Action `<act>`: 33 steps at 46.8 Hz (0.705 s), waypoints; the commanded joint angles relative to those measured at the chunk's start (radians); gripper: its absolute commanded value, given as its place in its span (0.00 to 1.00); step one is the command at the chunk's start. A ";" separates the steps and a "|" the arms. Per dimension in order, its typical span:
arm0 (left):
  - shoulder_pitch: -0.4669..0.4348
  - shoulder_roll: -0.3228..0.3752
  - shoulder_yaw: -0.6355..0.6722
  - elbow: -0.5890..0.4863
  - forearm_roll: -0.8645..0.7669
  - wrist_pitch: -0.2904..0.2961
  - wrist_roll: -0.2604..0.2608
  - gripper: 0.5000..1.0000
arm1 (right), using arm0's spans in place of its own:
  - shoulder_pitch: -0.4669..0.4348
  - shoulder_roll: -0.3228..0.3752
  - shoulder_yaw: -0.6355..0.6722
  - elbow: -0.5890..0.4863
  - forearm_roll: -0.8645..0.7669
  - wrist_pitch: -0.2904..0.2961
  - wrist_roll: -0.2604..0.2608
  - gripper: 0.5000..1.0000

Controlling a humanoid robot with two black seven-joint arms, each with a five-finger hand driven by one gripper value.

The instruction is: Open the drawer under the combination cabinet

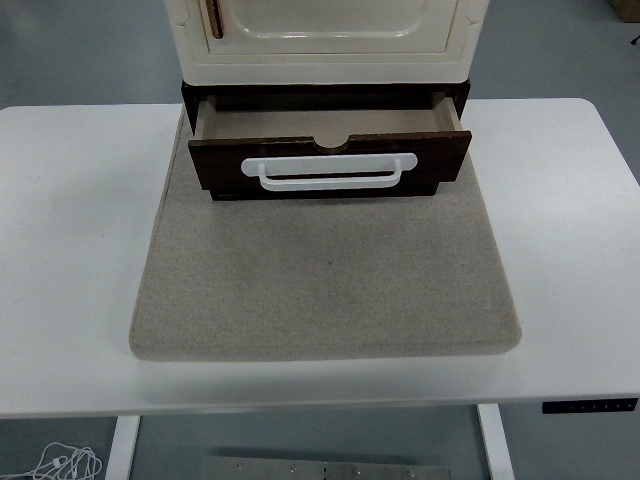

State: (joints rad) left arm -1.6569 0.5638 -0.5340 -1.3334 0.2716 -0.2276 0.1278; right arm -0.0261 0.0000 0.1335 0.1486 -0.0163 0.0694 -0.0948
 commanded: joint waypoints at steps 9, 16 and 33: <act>0.009 -0.002 -0.092 0.131 -0.087 0.278 -0.145 1.00 | 0.000 0.000 0.000 0.000 -0.001 0.000 0.000 0.86; 0.069 -0.002 -0.217 0.209 -0.086 0.353 -0.197 1.00 | 0.000 0.000 0.000 -0.001 -0.001 0.001 0.001 0.86; 0.097 0.002 -0.366 0.618 -0.115 0.363 -0.200 1.00 | 0.000 0.000 0.000 0.000 -0.001 0.001 0.000 0.85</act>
State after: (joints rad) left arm -1.5600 0.5663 -0.8883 -0.8002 0.1804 0.1464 -0.0726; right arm -0.0260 0.0000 0.1335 0.1486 -0.0169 0.0704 -0.0949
